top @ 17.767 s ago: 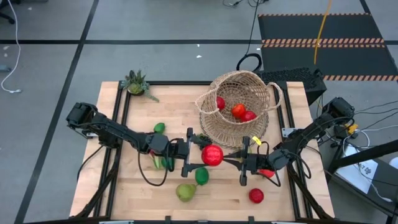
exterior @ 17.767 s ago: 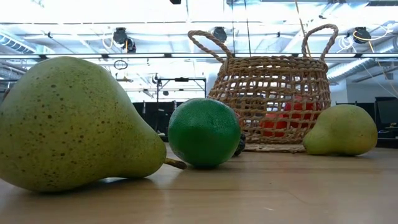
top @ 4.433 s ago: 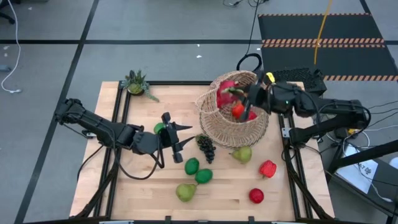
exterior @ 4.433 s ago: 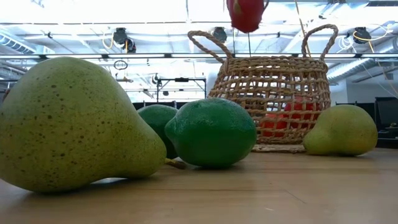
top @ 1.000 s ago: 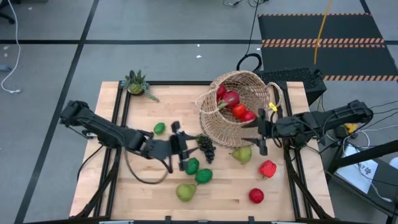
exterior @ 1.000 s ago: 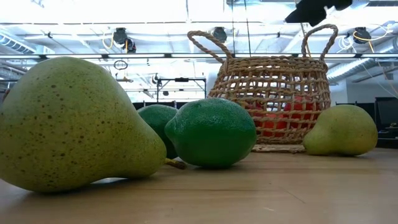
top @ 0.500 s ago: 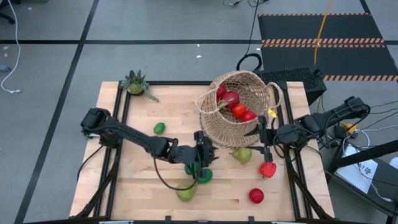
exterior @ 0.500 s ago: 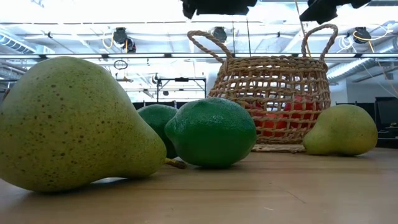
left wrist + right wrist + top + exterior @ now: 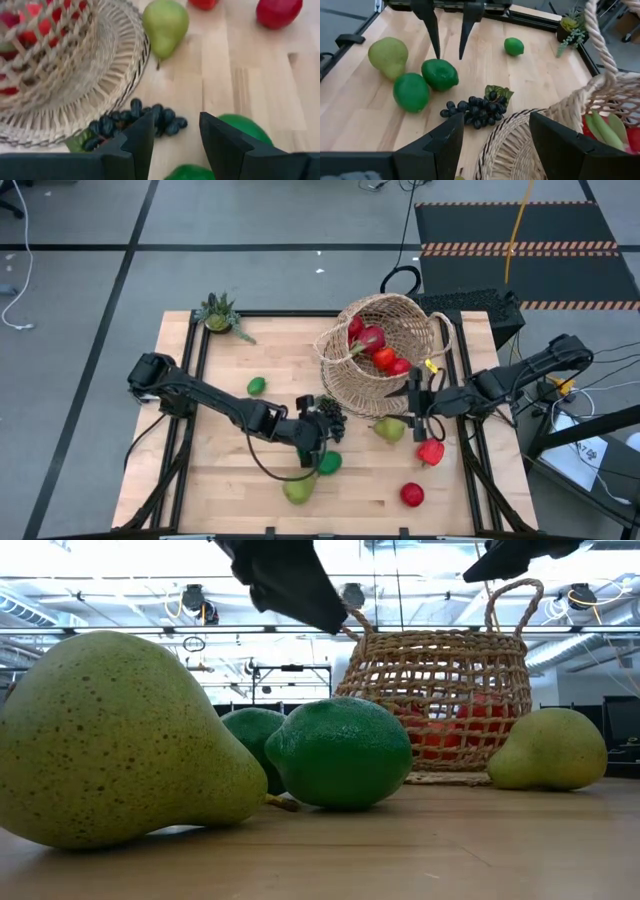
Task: Build produce basket
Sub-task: Put the green pear into the brown basket
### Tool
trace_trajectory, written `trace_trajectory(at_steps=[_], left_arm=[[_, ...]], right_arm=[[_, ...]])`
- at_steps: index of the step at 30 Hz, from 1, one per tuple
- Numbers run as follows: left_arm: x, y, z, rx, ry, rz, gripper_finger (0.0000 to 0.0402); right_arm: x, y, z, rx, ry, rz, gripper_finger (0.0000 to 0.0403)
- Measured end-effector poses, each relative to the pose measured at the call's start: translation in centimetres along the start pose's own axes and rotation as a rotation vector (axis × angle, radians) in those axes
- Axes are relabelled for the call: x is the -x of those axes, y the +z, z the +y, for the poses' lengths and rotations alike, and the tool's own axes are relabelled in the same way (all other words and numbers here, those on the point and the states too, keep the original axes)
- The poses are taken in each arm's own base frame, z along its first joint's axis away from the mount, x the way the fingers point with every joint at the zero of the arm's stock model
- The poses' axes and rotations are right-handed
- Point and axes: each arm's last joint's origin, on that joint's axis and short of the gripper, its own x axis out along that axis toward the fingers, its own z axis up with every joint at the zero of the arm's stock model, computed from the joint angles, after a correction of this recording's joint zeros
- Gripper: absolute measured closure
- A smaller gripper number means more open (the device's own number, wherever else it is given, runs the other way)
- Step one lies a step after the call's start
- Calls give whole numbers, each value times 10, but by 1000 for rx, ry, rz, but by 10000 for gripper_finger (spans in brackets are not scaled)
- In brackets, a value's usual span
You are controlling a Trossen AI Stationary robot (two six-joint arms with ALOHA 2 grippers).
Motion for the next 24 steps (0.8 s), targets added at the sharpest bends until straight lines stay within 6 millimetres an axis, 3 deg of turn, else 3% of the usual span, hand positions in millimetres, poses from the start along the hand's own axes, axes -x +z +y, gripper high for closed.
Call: trace_trajectory(at_steps=[8, 17, 24], left_arm=[[7, -2, -17, 96, -179, 30, 243], [33, -21, -78, 171, -312, 51, 243], [38, -49, -116, 292, -336, 149, 243]], right_arm=[[-15, 1, 7, 38, 2, 20, 183], [-24, -1, 11, 85, 3, 45, 183], [-24, 0, 11, 82, 3, 39, 183]])
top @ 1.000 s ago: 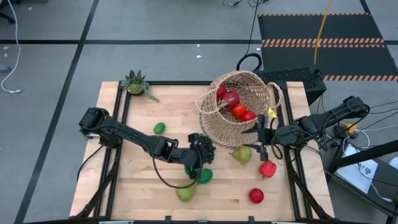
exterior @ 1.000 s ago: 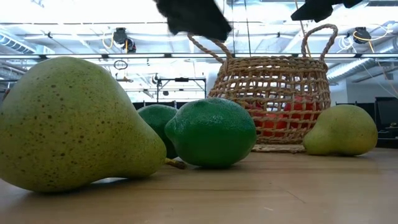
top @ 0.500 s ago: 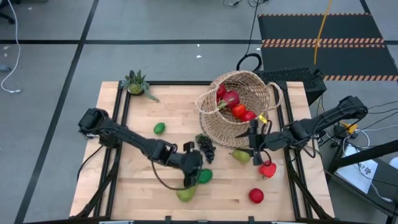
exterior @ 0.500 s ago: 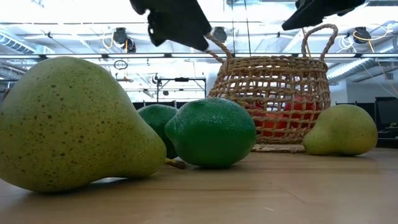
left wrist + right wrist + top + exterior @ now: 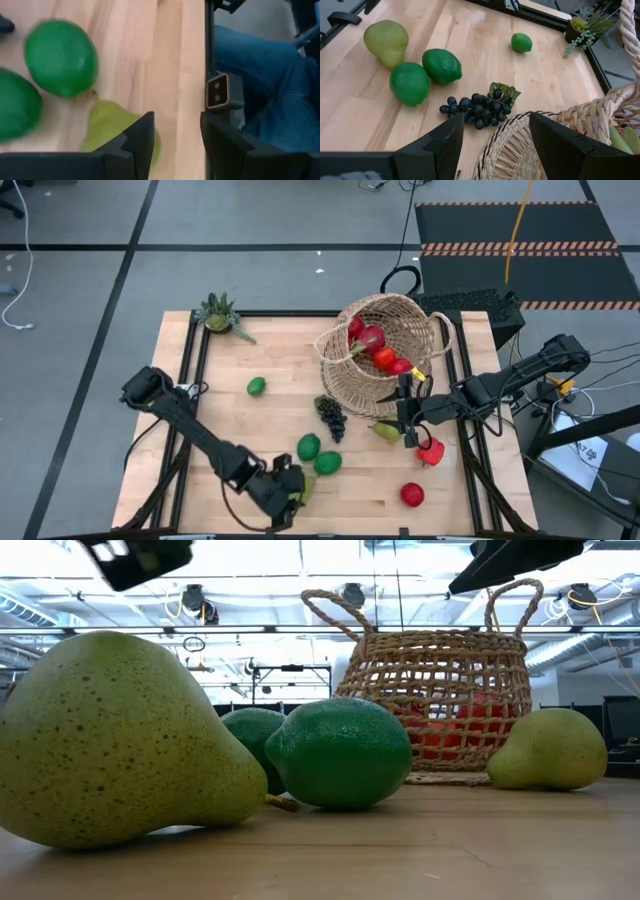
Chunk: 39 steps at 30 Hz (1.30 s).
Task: Build produce basket
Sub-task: Put the green pear into the brown basket
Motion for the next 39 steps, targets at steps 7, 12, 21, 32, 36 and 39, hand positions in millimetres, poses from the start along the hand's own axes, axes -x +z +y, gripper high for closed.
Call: trace_trajectory(at_steps=[7, 12, 21, 32, 36, 39], left_arm=[[-16, -27, -8, 10, 41, 76, 243], [-16, -36, -5, 0, 102, 137, 243], [-4, -39, 5, -25, 187, 244, 243], [-6, 22, -8, -236, 59, -60, 300], [-26, 22, 5, -279, 67, 1, 280], [-29, 35, 5, -295, 50, 39, 241]], right_arm=[[0, 2, 0, -11, 2, -19, 183], [2, 3, 5, -38, 23, -34, 183], [6, 7, 13, -47, 57, -76, 183], [6, 8, 14, -26, 60, -95, 183], [6, 8, 14, -24, 60, -89, 183], [6, 8, 14, -23, 59, -86, 183]])
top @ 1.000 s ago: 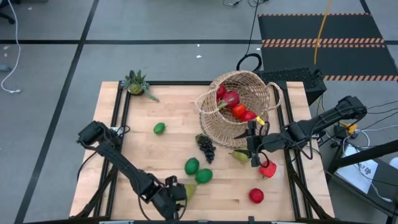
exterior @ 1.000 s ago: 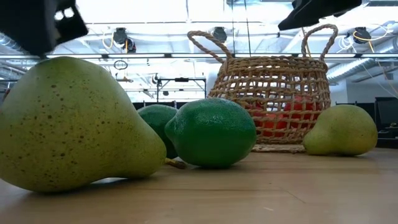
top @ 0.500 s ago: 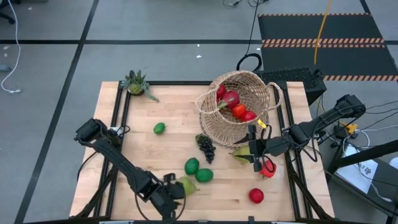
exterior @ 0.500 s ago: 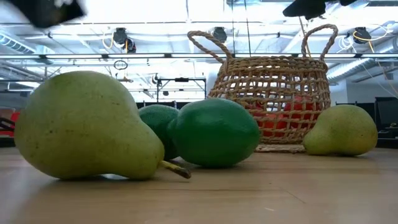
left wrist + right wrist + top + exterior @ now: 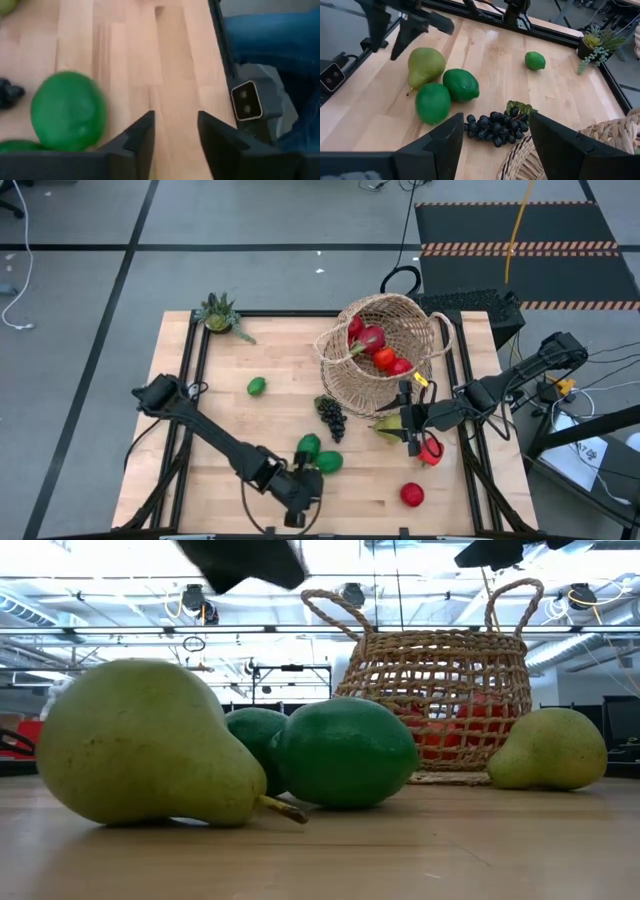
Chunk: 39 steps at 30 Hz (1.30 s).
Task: Build produce basket
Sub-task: Put the green pear into the brown basket
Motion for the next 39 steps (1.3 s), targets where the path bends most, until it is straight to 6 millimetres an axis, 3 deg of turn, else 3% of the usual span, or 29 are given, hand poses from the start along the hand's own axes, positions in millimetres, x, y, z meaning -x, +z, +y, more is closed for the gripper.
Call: trace_trajectory(at_steps=[7, 12, 20, 28, 39], left_arm=[[-14, 25, 1, -101, 56, 172, 166], [-47, 19, 0, -114, 80, 283, 144], [-61, 5, -5, -89, 139, 412, 154], [-58, 1, -6, -120, 158, 441, 181], [-53, -8, -7, -116, 226, 500, 168]], right_arm=[[0, 0, 0, 3, -2, 2, 183], [0, 0, 0, 5, -2, 4, 183], [0, -1, 0, 7, -2, 9, 183], [0, -1, 0, 7, -2, 8, 183], [3, -5, 3, 26, 42, 42, 183]])
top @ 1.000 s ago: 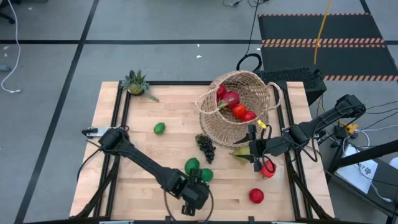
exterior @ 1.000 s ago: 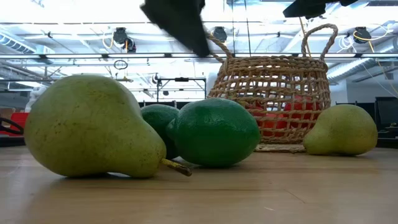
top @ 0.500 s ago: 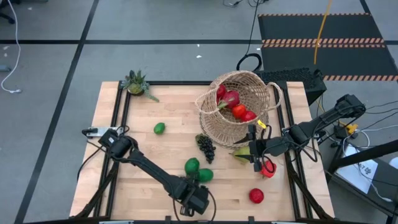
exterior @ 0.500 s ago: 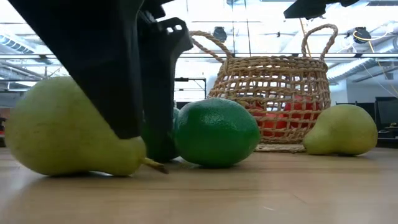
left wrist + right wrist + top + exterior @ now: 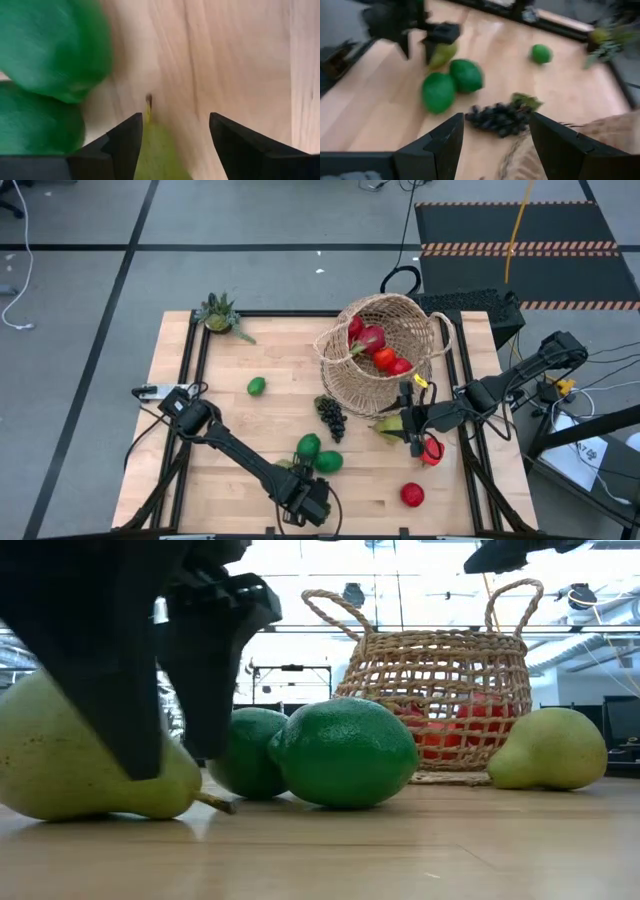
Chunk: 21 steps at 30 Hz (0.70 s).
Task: Build produce basket
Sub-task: Put the green pear into the brown basket
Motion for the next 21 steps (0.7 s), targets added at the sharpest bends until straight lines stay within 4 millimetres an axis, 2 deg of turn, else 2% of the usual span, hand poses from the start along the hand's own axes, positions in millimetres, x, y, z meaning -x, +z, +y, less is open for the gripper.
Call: trace_trajectory(at_steps=[7, 15, 21], left_arm=[[0, 2, -1, 66, 23, -39, 152], [0, 5, -3, 126, 12, -75, 151], [2, 16, -7, 118, -39, -185, 151]], right_arm=[[13, -1, 10, -57, 105, -7, 183], [23, -6, 33, -130, 205, 20, 183], [27, -23, 53, -149, 249, 180, 184]])
